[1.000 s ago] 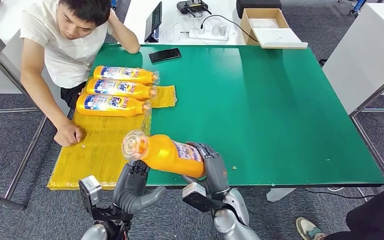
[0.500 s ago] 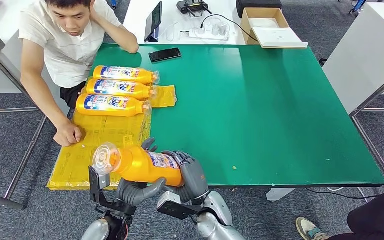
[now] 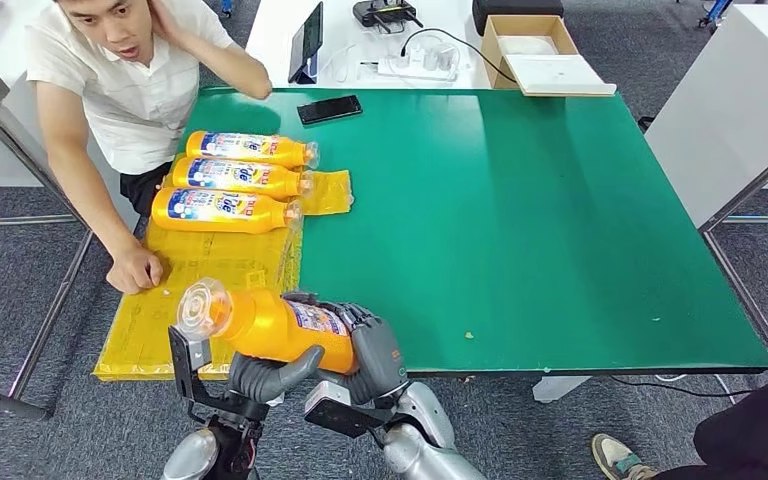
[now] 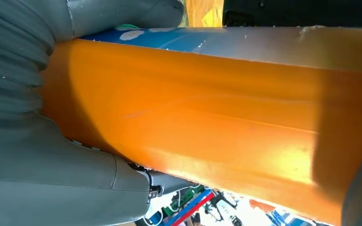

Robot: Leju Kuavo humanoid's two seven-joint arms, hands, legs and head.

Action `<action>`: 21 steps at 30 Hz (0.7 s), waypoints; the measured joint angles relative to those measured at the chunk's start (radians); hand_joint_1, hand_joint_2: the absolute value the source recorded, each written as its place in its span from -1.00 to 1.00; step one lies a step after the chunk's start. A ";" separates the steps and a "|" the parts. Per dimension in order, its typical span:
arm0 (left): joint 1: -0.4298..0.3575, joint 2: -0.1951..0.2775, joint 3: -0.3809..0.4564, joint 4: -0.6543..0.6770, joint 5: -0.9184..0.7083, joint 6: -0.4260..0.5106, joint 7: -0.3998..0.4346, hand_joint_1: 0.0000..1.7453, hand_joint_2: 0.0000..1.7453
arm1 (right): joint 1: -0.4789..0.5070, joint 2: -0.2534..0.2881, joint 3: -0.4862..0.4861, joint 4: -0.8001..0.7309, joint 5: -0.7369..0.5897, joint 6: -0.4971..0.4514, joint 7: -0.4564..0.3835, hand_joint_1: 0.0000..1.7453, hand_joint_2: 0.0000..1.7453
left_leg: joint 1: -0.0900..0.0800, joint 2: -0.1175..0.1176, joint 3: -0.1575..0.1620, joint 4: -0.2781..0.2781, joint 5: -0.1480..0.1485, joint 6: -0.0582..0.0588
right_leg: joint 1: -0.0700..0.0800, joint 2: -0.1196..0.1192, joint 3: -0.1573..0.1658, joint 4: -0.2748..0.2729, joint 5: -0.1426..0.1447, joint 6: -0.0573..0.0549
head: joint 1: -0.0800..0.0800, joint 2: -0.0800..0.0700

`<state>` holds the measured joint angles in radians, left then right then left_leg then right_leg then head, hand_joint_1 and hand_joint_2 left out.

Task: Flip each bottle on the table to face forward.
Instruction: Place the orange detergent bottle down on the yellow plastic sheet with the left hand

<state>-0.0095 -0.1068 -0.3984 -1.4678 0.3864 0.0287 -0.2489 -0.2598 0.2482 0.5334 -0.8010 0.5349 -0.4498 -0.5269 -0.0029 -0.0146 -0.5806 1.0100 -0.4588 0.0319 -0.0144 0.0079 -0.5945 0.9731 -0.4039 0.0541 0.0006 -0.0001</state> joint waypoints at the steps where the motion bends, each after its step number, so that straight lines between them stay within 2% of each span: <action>1: 0.001 0.000 0.002 -0.001 0.006 0.007 -0.003 1.00 1.00 | -0.001 0.001 0.006 0.005 -0.002 0.000 0.000 -1.00 0.50 | 0.000 0.000 0.000 0.000 0.000 0.000 | 0.000 0.000 0.000 0.000 0.000 0.000 | 0.000 0.000; 4: 0.003 -0.008 0.015 -0.006 0.023 0.029 -0.012 1.00 1.00 | -0.001 0.007 0.025 0.019 -0.001 -0.003 0.000 -1.00 -1.00 | 0.000 0.000 0.000 0.000 0.000 0.000 | 0.000 0.000 0.000 0.000 0.000 0.000 | 0.000 0.000; 17: -0.007 -0.031 0.097 -0.020 0.033 0.146 -0.056 1.00 1.00 | 0.022 0.029 0.068 0.046 -0.033 -0.036 -0.025 -1.00 -1.00 | 0.000 0.000 0.000 0.000 0.000 0.000 | 0.000 0.000 0.000 0.000 0.000 0.000 | 0.000 0.000; 21: -0.029 -0.025 0.134 -0.022 -0.038 0.217 -0.060 1.00 1.00 | 0.029 0.026 0.074 0.049 -0.047 -0.059 -0.042 -1.00 -1.00 | 0.000 0.000 0.000 0.000 0.000 0.000 | 0.000 0.000 0.000 0.000 0.000 0.000 | 0.000 0.000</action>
<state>-0.0381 -0.1316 -0.2643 -1.4902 0.3488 0.2452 -0.3093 -0.2303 0.2744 0.6069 -0.7515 0.4881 -0.5089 -0.5688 -0.0026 -0.0148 -0.5810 1.0100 -0.4587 0.0318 -0.0142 0.0079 -0.5948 0.9732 -0.4039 0.0541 0.0010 -0.0001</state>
